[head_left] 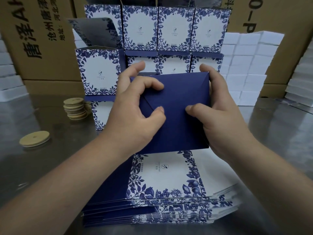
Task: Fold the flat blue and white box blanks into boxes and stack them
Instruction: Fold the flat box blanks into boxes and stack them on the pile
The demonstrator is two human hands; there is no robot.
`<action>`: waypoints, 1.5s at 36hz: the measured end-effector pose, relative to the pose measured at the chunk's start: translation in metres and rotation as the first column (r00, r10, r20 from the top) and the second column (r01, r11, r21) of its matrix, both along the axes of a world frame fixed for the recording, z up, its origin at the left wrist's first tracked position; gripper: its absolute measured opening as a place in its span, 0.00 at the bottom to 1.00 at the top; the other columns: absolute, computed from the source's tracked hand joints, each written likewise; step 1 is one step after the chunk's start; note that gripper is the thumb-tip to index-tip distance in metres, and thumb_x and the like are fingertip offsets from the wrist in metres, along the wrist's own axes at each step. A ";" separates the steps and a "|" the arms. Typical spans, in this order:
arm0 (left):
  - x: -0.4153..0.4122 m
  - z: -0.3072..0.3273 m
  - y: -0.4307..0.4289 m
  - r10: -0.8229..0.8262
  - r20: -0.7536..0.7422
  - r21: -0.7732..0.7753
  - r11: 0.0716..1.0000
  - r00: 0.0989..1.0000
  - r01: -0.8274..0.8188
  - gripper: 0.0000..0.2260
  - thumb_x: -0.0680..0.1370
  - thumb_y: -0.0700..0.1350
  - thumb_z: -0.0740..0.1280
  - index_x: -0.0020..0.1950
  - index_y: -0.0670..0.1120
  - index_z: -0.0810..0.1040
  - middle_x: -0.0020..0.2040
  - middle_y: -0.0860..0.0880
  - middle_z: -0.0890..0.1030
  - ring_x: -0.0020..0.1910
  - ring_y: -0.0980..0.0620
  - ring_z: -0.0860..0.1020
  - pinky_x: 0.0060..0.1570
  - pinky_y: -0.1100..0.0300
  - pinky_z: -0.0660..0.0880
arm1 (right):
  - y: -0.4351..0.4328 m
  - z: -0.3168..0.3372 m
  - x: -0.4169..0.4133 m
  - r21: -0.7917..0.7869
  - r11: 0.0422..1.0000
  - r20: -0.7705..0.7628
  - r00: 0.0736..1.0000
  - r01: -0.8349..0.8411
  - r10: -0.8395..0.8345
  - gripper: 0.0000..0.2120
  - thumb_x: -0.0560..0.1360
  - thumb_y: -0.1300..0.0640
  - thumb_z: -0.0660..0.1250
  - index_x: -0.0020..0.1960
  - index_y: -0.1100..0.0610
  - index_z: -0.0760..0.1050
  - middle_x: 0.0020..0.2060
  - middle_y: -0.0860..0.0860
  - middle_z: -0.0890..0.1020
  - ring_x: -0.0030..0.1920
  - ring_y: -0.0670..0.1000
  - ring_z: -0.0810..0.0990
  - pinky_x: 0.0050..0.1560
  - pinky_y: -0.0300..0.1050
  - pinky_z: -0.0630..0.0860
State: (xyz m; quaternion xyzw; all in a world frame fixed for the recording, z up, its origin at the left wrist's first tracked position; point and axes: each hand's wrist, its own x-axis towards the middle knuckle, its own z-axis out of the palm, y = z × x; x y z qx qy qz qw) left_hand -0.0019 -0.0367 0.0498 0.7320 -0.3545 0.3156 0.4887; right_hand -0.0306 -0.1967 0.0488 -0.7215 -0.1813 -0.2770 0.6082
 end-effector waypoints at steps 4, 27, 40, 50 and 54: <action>0.000 0.000 0.000 0.020 0.015 0.040 0.999 1.000 -0.021 0.15 0.67 0.42 0.64 0.46 0.60 0.68 0.66 0.54 0.62 0.59 0.80 0.59 0.57 0.81 0.56 | 0.000 -0.002 0.001 0.007 1.000 0.013 1.000 0.005 -0.006 0.29 0.63 0.58 0.63 0.55 0.29 0.66 0.43 0.30 0.78 0.43 0.39 0.80 0.41 0.38 0.75; -0.001 0.002 0.000 0.064 0.036 0.087 0.994 0.997 -0.067 0.26 0.69 0.41 0.64 0.67 0.48 0.65 0.67 0.53 0.60 0.62 0.73 0.59 0.60 0.82 0.52 | 0.003 -0.003 -0.001 -0.019 0.997 0.055 0.996 0.071 -0.070 0.29 0.65 0.60 0.63 0.55 0.29 0.64 0.49 0.33 0.78 0.49 0.40 0.80 0.45 0.41 0.76; -0.002 0.001 -0.001 0.085 0.071 0.085 0.992 0.994 -0.091 0.25 0.69 0.40 0.65 0.66 0.47 0.67 0.66 0.53 0.61 0.61 0.74 0.59 0.61 0.81 0.53 | 0.005 -0.006 -0.002 0.000 0.997 0.121 0.989 0.082 -0.081 0.26 0.67 0.61 0.64 0.56 0.35 0.65 0.50 0.34 0.76 0.48 0.36 0.79 0.44 0.32 0.75; -0.002 0.001 -0.002 0.116 0.088 0.074 0.990 0.989 -0.122 0.25 0.69 0.39 0.66 0.66 0.44 0.68 0.65 0.52 0.61 0.61 0.67 0.60 0.60 0.81 0.53 | 0.007 -0.006 -0.002 0.004 0.996 0.138 0.986 0.090 -0.090 0.26 0.67 0.61 0.64 0.57 0.36 0.64 0.52 0.38 0.76 0.49 0.36 0.78 0.46 0.34 0.75; -0.002 0.000 -0.002 0.108 0.083 0.078 0.990 0.991 -0.114 0.24 0.70 0.39 0.66 0.66 0.46 0.68 0.65 0.53 0.61 0.60 0.76 0.59 0.60 0.81 0.54 | 0.007 -0.007 -0.002 0.000 0.995 0.135 0.986 0.102 -0.101 0.26 0.67 0.61 0.64 0.57 0.36 0.65 0.49 0.34 0.77 0.48 0.36 0.79 0.46 0.35 0.75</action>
